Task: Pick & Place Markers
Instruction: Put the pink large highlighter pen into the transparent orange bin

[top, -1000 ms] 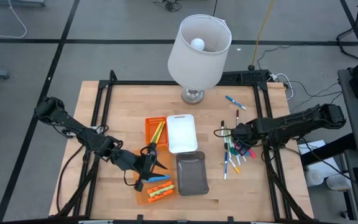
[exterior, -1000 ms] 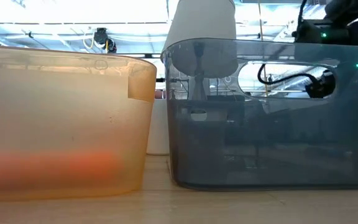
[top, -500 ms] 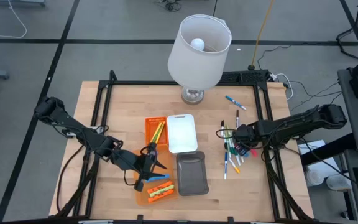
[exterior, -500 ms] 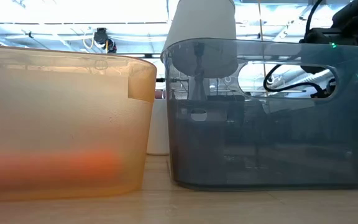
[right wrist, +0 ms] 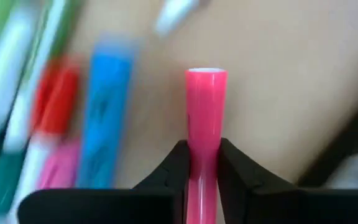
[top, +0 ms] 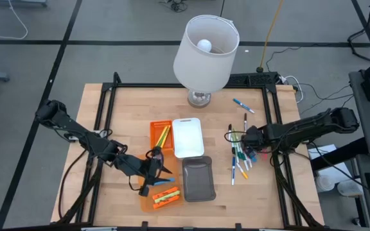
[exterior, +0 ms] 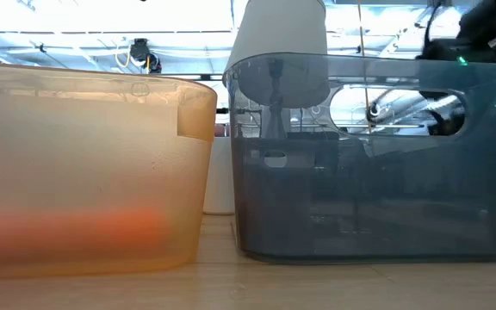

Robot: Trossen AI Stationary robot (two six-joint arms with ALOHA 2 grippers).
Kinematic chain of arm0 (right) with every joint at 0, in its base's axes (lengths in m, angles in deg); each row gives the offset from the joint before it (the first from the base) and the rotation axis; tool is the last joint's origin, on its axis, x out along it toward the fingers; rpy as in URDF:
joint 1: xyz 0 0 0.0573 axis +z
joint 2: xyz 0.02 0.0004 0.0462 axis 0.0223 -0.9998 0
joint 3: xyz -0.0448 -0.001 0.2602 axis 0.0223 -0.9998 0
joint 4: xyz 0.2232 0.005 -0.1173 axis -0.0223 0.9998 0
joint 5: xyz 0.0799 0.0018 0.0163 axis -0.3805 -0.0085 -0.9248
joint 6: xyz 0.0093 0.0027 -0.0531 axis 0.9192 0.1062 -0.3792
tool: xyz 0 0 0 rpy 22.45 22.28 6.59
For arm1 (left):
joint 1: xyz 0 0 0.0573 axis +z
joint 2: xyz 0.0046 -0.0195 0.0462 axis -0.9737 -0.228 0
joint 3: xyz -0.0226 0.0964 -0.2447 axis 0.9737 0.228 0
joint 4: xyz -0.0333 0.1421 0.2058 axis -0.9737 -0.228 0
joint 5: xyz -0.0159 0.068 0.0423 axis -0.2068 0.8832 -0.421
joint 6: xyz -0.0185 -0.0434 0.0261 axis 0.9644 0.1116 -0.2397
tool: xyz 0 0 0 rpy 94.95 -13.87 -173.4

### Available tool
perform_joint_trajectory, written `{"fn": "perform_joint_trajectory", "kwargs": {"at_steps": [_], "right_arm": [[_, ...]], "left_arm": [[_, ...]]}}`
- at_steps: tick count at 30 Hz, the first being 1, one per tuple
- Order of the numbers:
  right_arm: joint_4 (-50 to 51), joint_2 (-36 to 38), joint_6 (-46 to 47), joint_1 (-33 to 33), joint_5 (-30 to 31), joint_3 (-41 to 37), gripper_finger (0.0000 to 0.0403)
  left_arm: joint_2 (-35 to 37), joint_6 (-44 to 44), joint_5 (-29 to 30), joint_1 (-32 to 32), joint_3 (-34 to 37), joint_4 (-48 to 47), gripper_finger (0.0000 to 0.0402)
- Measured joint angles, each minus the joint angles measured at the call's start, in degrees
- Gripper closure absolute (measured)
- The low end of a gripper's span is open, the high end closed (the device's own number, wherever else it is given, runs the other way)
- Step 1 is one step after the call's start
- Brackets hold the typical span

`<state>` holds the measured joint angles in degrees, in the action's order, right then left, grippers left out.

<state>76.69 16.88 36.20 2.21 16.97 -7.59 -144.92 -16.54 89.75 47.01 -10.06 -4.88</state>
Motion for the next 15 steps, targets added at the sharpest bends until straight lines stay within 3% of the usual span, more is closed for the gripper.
{"fn": "perform_joint_trajectory", "kwargs": {"at_steps": [4,7,15], "right_arm": [[-1.51,2.97,-2.65,0.76,6.59,6.68,0.0363],[-7.95,5.26,-6.57,2.34,11.76,9.34,0.0363],[-46.45,5.77,-30.53,10.10,13.56,9.04,0.0363]], "left_arm": [[0.02,2.02,2.94,0.68,0.00,-0.19,0.0272],[0.02,2.46,4.24,1.42,0.00,-0.25,0.0272],[-3.37,4.42,4.45,4.53,0.02,2.41,0.0272]]}}
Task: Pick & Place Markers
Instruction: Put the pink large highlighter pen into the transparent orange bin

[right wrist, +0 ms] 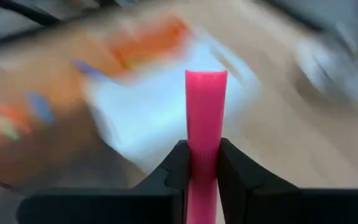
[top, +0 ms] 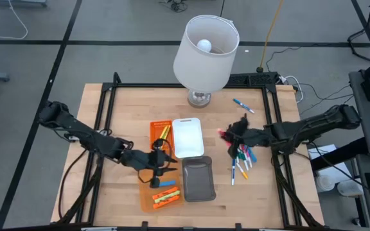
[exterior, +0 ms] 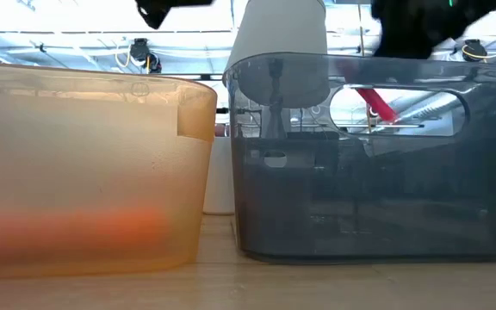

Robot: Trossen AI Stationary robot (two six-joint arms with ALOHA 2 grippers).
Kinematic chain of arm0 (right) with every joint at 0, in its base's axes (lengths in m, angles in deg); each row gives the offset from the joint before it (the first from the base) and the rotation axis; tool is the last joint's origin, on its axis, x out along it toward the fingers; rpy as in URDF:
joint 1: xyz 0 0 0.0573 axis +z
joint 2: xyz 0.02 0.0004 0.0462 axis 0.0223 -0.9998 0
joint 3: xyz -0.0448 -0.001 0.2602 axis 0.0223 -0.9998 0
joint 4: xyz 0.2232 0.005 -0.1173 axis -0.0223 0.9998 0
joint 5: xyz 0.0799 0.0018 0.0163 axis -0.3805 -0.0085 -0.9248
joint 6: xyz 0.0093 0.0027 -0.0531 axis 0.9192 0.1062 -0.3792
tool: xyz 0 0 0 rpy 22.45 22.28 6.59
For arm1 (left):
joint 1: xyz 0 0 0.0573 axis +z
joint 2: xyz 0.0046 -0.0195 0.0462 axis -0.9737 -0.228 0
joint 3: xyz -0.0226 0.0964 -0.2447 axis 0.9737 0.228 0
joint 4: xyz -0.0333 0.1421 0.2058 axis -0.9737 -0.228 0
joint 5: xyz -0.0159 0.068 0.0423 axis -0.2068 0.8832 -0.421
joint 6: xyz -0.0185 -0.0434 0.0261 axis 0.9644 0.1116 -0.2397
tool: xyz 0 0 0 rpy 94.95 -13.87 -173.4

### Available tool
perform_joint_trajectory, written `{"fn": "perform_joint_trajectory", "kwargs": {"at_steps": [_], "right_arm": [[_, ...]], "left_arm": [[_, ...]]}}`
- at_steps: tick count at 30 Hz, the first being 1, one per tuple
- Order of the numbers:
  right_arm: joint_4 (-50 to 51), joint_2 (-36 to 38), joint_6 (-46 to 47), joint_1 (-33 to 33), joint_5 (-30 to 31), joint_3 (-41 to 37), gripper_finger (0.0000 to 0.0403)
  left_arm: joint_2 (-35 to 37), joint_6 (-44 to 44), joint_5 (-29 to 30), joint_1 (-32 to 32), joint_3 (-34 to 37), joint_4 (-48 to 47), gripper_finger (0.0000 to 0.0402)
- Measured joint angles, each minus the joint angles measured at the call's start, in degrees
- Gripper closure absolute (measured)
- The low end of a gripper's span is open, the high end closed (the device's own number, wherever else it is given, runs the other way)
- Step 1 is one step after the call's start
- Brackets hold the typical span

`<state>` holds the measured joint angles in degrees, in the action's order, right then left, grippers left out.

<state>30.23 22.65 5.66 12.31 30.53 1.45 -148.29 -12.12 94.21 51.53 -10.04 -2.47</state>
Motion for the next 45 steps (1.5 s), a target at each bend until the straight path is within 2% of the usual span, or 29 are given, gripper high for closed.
{"fn": "perform_joint_trajectory", "kwargs": {"at_steps": [2,6,10,17,24,28,31,35,39,45], "right_arm": [[-12.76,-1.18,-7.71,2.66,-0.54,-1.41,0.0363],[-36.71,-4.64,-20.57,7.21,-5.52,-4.92,0.0363],[-49.54,-8.85,-27.11,10.76,-7.62,-7.73,0.0363],[-54.43,-13.96,-27.78,15.05,-7.52,-7.92,0.0363],[-55.86,-16.55,-29.20,16.17,-3.11,-7.91,0.0363],[-56.00,-16.71,-29.49,16.15,-2.84,-7.90,0.0363],[-57.16,-16.73,-30.01,16.15,-2.88,-7.90,0.0363],[-57.96,-16.73,-30.03,16.15,-2.90,-7.90,0.0363],[-57.91,-16.73,-29.90,16.15,-2.92,-7.90,0.0363],[-58.06,-16.73,-29.13,16.15,-2.94,-7.90,0.0363]], "left_arm": [[-2.69,-2.18,-0.90,0.81,-0.01,5.25,0.0272],[-8.18,-7.46,-3.72,1.94,0.00,17.26,0.0272],[-13.11,-10.04,-4.27,3.63,-0.02,30.24,0.0272],[-21.00,-9.99,-4.54,7.30,-0.02,45.13,0.0272],[-23.51,-5.89,-4.50,9.66,-0.02,45.94,0.0272],[-23.53,-0.95,-6.00,9.99,-0.04,44.17,0.0272],[-23.58,-7.03,-9.83,9.49,-0.04,44.74,0.0272],[-23.56,-17.42,-8.92,6.76,-0.07,45.76,0.0267],[-23.56,-20.16,-8.52,5.17,-0.07,47.47,0.0227],[-23.56,-16.52,-7.74,6.75,-0.07,48.98,0.0132]]}}
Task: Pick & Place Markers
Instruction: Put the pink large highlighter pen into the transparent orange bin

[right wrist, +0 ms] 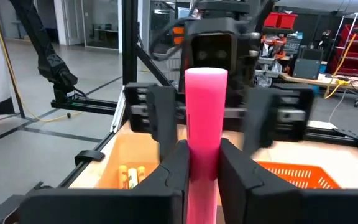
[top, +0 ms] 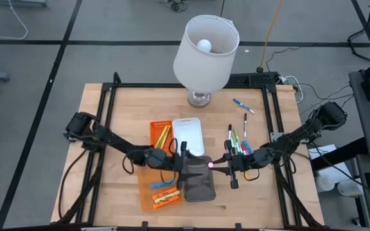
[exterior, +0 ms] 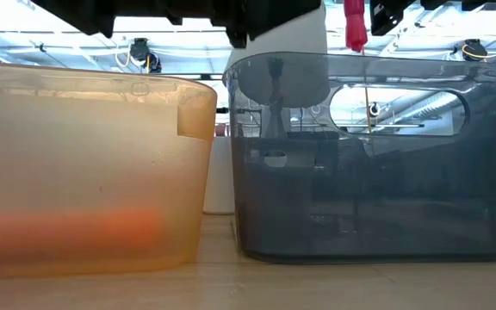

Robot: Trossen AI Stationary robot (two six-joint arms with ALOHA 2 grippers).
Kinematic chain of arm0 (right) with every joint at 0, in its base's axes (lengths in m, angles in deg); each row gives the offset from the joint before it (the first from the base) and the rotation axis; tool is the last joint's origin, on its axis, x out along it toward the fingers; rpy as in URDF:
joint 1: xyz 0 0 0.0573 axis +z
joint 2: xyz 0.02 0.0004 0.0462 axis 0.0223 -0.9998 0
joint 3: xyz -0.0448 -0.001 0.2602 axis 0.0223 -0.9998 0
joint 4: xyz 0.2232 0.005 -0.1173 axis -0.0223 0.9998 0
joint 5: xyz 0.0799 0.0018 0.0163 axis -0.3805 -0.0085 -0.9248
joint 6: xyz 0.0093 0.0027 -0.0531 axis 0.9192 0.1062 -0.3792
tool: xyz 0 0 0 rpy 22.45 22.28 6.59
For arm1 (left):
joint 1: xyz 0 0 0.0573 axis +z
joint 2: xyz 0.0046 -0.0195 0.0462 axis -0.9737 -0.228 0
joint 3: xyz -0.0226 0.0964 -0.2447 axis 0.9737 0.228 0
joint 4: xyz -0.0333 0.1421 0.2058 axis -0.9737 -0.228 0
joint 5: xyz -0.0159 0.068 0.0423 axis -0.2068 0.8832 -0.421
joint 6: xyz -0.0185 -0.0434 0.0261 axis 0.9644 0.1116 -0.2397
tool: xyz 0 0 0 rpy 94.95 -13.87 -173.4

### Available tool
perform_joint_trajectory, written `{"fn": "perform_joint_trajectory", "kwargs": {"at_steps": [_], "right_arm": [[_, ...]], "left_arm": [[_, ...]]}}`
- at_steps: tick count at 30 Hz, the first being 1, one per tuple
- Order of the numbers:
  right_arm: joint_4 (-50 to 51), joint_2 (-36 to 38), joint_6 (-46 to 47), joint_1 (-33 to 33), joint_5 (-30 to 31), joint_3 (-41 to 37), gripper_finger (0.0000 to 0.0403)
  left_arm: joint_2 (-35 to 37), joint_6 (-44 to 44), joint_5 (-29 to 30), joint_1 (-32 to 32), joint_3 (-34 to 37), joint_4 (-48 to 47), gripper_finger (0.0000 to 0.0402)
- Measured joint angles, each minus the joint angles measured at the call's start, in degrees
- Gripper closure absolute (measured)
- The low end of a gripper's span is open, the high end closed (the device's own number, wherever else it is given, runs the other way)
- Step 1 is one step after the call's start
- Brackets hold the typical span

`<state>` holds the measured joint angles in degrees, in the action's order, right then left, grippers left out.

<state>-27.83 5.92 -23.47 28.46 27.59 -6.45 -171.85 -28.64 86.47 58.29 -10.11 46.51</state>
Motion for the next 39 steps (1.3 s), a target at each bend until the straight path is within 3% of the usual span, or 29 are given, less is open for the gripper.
{"fn": "perform_joint_trajectory", "kwargs": {"at_steps": [6,13,19,33,36,39], "right_arm": [[-2.30,-1.57,0.29,-0.15,0.05,0.02,0.0363],[-10.06,-6.24,-2.57,-1.52,0.09,0.11,0.0363],[-16.57,-9.64,-2.70,-3.16,-0.15,0.43,0.0363],[-15.22,-13.90,-6.46,-1.75,-0.06,5.46,0.0363],[-16.17,-13.86,-6.79,-1.43,-0.27,5.49,0.0363],[-14.95,-13.87,-6.55,-1.50,-0.26,5.48,0.0363]], "left_arm": [[-0.10,8.39,-0.38,2.25,0.00,-0.02,0.0083],[-0.11,9.93,-4.99,2.61,0.00,0.10,0.0078],[-0.13,9.69,-5.37,2.43,-0.02,0.16,0.0097],[-0.17,8.35,-5.90,3.07,-0.04,-0.75,0.0133],[-0.17,4.95,-6.26,2.55,-0.04,-0.25,0.0163],[-0.17,3.03,-6.25,2.16,-0.04,-0.03,0.0222]]}}
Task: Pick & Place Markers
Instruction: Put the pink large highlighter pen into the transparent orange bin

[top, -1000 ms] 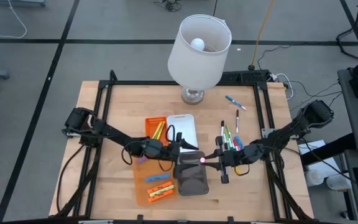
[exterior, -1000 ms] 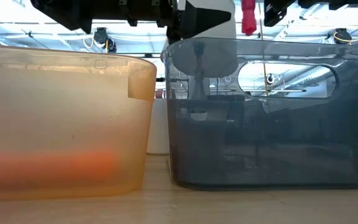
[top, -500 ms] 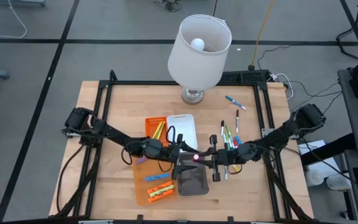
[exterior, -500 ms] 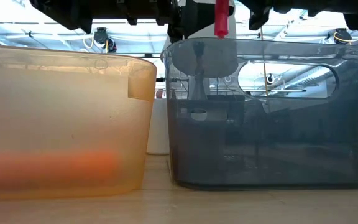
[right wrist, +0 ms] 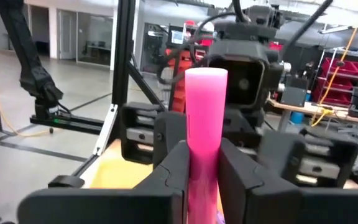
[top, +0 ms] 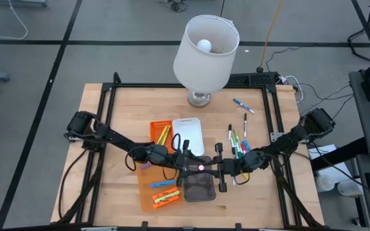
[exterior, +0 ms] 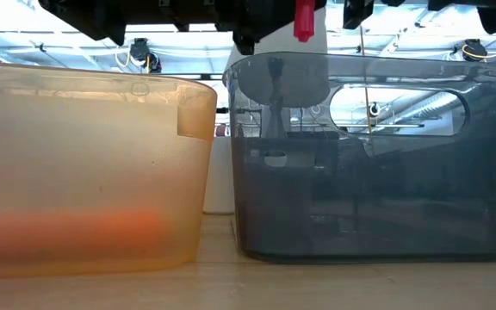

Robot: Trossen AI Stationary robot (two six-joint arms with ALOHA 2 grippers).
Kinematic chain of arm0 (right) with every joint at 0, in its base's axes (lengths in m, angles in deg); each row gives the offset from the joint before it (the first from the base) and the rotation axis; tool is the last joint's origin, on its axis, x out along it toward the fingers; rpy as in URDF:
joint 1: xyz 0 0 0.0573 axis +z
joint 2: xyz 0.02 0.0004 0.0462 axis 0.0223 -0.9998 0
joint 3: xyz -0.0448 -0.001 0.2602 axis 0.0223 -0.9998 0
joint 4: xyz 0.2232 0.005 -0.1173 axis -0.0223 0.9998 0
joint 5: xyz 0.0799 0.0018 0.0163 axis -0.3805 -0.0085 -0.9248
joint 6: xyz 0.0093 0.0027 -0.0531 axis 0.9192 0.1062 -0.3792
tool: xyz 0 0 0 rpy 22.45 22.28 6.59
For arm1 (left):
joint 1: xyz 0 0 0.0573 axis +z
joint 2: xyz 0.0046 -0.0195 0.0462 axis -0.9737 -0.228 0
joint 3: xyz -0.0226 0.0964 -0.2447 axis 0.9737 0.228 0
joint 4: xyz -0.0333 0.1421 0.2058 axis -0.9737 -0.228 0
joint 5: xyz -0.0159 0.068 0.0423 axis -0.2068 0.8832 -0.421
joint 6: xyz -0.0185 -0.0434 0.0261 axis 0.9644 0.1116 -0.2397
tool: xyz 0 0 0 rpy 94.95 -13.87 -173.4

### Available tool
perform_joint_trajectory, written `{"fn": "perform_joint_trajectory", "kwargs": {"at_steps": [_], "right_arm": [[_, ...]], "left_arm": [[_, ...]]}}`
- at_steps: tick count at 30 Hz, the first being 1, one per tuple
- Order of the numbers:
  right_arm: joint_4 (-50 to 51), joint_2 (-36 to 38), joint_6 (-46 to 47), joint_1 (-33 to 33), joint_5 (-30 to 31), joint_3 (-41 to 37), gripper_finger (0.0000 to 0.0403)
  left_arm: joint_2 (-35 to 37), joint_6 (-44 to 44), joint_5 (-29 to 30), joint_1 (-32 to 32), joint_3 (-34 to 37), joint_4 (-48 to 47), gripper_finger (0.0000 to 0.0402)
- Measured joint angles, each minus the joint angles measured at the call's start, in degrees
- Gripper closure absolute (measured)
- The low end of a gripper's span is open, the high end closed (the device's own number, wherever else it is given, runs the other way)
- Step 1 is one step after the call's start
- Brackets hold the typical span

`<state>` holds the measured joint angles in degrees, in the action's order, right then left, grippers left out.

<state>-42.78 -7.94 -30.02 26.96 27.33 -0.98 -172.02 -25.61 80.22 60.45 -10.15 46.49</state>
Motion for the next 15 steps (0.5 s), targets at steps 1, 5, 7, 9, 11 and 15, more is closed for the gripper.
{"fn": "perform_joint_trajectory", "kwargs": {"at_steps": [1,5,7,9,11,15], "right_arm": [[0.22,-0.01,-0.02,-0.01,0.09,-0.01,0.0362],[0.47,0.03,0.49,-0.03,0.33,0.03,0.0350],[0.55,0.05,0.49,-0.08,0.44,0.03,0.0345],[0.85,0.05,0.43,-0.07,0.40,0.05,0.0338],[2.17,0.35,0.57,0.10,0.79,0.05,0.0328],[9.48,3.85,0.58,1.74,5.29,0.05,0.0296]], "left_arm": [[0.00,-0.32,-0.07,-0.10,0.00,0.12,0.0248],[-0.03,-1.32,-0.45,-0.31,0.00,1.00,0.0346],[-0.04,-1.23,-0.39,-0.25,0.00,1.02,0.0342],[-0.04,-1.28,-0.34,-0.32,0.00,0.99,0.0342],[0.46,-1.68,0.01,-0.64,0.00,-0.22,0.0342],[4.56,-2.67,2.88,-2.13,0.04,-7.04,0.0342]]}}
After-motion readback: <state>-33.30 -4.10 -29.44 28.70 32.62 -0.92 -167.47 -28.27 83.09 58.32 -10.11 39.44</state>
